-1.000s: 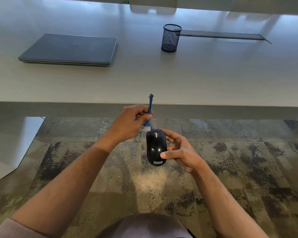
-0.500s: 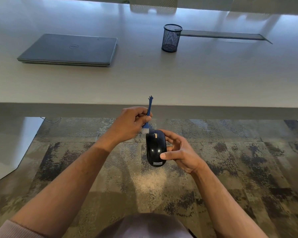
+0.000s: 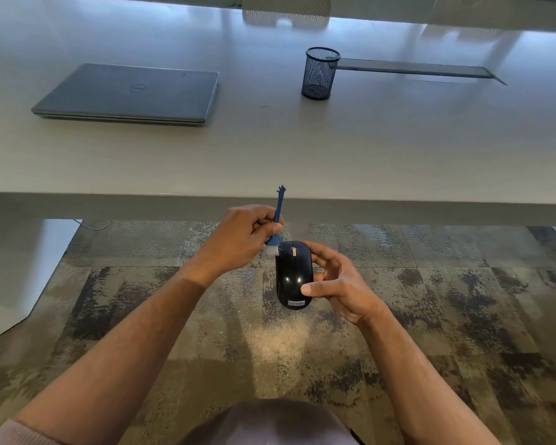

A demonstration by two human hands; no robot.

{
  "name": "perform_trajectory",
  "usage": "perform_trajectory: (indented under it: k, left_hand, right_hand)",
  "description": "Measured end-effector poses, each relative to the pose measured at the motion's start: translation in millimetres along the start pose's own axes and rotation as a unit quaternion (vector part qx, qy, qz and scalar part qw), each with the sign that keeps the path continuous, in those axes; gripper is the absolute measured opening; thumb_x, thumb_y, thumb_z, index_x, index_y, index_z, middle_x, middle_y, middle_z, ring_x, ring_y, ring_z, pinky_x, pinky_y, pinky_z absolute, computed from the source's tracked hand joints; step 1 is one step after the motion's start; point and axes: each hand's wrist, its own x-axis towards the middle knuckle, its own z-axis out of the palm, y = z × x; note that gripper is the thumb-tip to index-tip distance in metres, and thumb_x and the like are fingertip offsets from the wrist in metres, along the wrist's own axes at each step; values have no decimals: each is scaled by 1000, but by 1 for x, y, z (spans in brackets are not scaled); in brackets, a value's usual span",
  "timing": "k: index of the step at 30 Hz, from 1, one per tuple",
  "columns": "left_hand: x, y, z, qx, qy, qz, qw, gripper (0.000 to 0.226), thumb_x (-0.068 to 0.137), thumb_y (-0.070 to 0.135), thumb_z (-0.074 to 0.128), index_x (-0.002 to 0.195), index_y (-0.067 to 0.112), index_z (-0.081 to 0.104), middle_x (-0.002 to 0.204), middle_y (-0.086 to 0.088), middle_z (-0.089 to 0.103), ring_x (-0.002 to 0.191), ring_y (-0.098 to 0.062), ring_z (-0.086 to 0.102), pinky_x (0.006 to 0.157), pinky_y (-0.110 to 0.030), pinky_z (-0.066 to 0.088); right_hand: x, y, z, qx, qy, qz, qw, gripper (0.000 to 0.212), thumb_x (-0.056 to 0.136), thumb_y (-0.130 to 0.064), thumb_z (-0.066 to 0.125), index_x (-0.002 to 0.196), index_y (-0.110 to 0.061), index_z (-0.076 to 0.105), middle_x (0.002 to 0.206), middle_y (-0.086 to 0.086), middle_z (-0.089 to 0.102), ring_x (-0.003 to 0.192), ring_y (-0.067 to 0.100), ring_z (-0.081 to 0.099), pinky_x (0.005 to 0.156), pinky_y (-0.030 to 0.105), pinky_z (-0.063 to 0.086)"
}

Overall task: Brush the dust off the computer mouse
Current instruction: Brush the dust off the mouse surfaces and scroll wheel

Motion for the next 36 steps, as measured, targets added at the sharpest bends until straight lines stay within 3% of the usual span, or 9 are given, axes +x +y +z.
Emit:
perform_trajectory:
  k: [6,10,16,24,29,33,36]
  left_hand:
    - [4,12,2,-71,48,1,996,14,93,18,61,106,21,66,92,7,67,75,3,64,67,-12,51]
    - [5,11,8,-30,22,27,999,15,94,20,60,107,19,66,99,5,67,88,-5,64,78,-18,52]
    - [7,-1,-1,20,15,27,999,18,94,21,60,109,15,67,100,1,66,88,-10,64,81,-30,55]
    - [12,13,7,-17,25,48,998,18,94,21,60,110,17,67,101,5,65,88,-3,63,77,-17,51]
    - [11,5,9,-4,3,38,999,20,94,22,59,111,16,66,103,4,65,91,-4,62,80,-20,52]
    - [11,-2,2,13,-11,27,999,19,94,22,59,110,17,67,102,3,66,91,-8,63,81,-24,54]
    - [12,1,1,-11,25,14,1000,18,94,20,59,111,18,66,100,4,66,88,-4,64,77,-15,50]
  right_hand:
    - [4,0,5,-17,-3,1,1000,81,63,13,77,138,-7,54,134,17,62,98,36,71,91,55,56]
    - [6,1,7,-4,-7,0,1000,84,61,9,80,139,-5,53,135,19,60,107,41,67,96,62,51]
    - [4,3,3,-6,-7,7,1000,80,65,16,73,139,-6,53,136,17,60,104,40,68,95,61,52]
    - [9,3,5,0,-19,7,1000,81,65,16,75,140,-5,52,139,18,58,101,38,70,94,62,52]
    - [6,1,2,-5,-16,2,1000,80,64,16,75,139,-5,53,134,14,62,100,37,70,92,58,55]
    - [4,1,-2,1,-12,6,1000,84,59,4,82,138,-6,54,131,11,65,102,37,69,93,58,54]
    - [5,1,-2,1,-11,5,1000,84,59,4,82,138,-7,54,133,13,63,102,38,70,92,58,55]
